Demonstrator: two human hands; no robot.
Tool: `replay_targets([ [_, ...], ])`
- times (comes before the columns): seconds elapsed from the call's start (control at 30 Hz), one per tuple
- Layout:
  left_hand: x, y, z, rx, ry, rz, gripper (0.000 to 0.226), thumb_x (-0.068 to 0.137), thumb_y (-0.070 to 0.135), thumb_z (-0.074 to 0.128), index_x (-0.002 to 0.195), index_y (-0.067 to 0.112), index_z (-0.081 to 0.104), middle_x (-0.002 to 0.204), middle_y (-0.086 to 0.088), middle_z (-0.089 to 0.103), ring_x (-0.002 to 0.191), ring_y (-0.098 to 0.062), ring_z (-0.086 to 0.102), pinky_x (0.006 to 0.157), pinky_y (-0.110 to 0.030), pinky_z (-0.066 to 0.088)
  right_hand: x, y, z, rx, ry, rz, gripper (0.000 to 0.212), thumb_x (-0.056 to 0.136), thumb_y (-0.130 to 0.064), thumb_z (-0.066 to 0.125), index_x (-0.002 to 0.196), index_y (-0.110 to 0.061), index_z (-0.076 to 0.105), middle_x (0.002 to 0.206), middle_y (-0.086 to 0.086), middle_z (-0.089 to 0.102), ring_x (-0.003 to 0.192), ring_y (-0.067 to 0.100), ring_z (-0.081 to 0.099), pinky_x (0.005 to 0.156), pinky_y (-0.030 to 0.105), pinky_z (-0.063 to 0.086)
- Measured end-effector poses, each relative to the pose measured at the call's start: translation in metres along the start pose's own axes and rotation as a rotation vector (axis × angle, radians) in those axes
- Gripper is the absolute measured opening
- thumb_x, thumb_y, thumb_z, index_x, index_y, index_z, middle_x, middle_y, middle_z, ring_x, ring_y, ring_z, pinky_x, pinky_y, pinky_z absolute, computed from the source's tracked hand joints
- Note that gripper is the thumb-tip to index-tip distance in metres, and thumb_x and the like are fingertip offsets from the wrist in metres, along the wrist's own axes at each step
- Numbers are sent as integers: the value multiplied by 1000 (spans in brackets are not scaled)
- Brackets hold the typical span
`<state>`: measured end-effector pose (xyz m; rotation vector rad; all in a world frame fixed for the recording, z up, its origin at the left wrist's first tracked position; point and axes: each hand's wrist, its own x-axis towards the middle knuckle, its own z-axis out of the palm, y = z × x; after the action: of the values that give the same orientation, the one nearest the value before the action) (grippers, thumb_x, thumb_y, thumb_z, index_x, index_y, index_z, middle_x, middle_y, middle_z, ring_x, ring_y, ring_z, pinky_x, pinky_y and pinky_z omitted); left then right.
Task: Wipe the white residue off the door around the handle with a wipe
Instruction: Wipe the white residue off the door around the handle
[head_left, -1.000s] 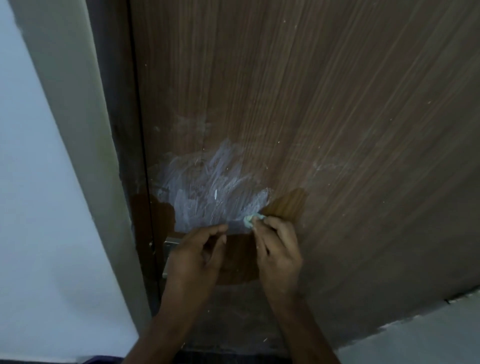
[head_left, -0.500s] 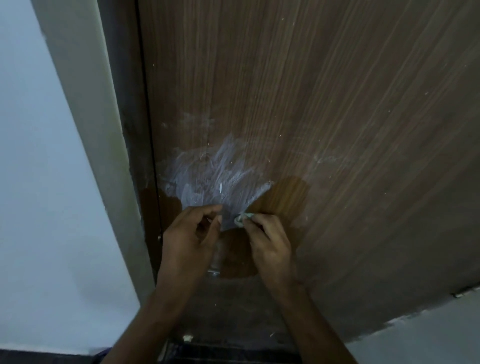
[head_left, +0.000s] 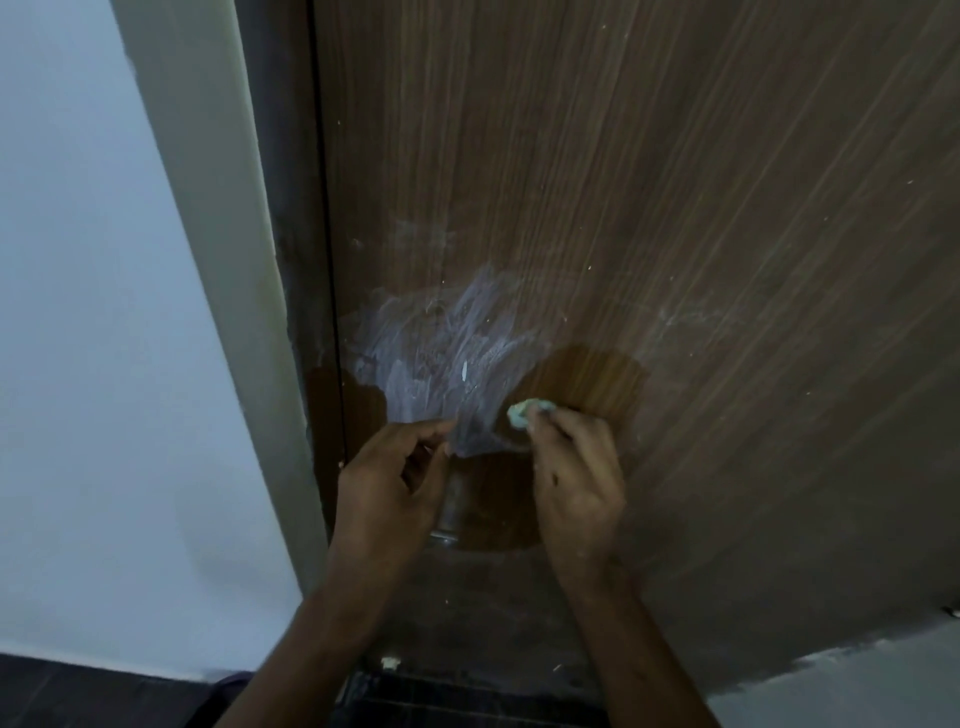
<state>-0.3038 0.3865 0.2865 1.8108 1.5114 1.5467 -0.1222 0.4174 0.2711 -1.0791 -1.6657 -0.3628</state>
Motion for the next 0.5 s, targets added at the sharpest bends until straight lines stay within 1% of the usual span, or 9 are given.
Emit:
replay_targets([
  [0.07, -4, -4, 2, -1, -12, -20, 27, 88, 9, 71, 113, 20, 72, 101, 11, 68, 98, 5, 61, 77, 0, 45, 9, 2, -2, -61, 157, -24, 20, 93, -2, 70, 112, -4, 73, 110, 4, 64, 97, 16, 64, 93, 24, 52],
  [0.1, -6, -6, 4, -9, -19, -31, 27, 89, 9, 71, 113, 19, 72, 102, 10, 68, 99, 5, 61, 78, 0, 45, 9, 2, 0, -62, 176, -18, 20, 92, -1, 71, 112, -3, 73, 110, 4, 63, 97, 16, 64, 93, 24, 52],
  [0.13, -6, -7, 6, -12, -27, -39, 26, 89, 9, 71, 113, 19, 72, 103, 10, 69, 100, 5, 61, 79, -1, 45, 4, 2, 3, -49, 153, -23, 20, 92, -1, 70, 112, -2, 73, 110, 6, 64, 98, 17, 64, 93, 24, 52],
  [0.2, -7, -8, 9, -2, -40, -47, 26, 89, 10, 71, 112, 21, 73, 103, 10, 70, 99, 4, 61, 80, -1, 45, -20, 4, 11, -40, -16, -58, 19, 93, 2, 68, 112, 3, 73, 111, 12, 69, 100, 23, 66, 94, 30, 54],
  [0.27, -8, -12, 12, 3, -44, -47, 26, 89, 10, 71, 111, 24, 73, 102, 10, 70, 99, 3, 62, 81, -2, 45, -47, 7, 12, -42, -194, -80, 21, 94, 3, 63, 113, 5, 71, 112, 16, 69, 101, 29, 67, 89, 41, 57],
  [0.3, -9, -14, 12, 2, -46, -52, 27, 89, 10, 71, 111, 26, 72, 102, 10, 70, 98, 2, 62, 81, -3, 45, -54, 12, 9, -31, -216, -61, 22, 95, 1, 62, 115, 3, 70, 115, 14, 67, 104, 28, 67, 89, 42, 57],
  [0.33, -11, -17, 12, -1, -49, -63, 28, 89, 11, 71, 111, 28, 72, 102, 10, 70, 96, 2, 62, 81, -4, 46, -56, 16, 5, -27, -185, -28, 22, 96, -2, 61, 117, -1, 69, 117, 10, 65, 106, 24, 66, 92, 41, 56],
  [0.43, -12, -23, 11, -5, -46, -95, 26, 90, 14, 70, 111, 29, 72, 103, 12, 69, 94, 2, 63, 79, -3, 46, -44, 24, -5, -82, 18, 79, 19, 99, -9, 63, 117, -9, 70, 116, 2, 62, 107, 11, 61, 96, 29, 52],
  [0.5, -12, -24, 11, 7, -39, -103, 25, 90, 13, 70, 112, 25, 73, 103, 11, 69, 95, 3, 62, 78, -1, 44, -41, 17, -1, -108, 27, 73, 16, 97, -6, 66, 112, -6, 72, 112, 6, 64, 103, 15, 63, 93, 31, 54],
])
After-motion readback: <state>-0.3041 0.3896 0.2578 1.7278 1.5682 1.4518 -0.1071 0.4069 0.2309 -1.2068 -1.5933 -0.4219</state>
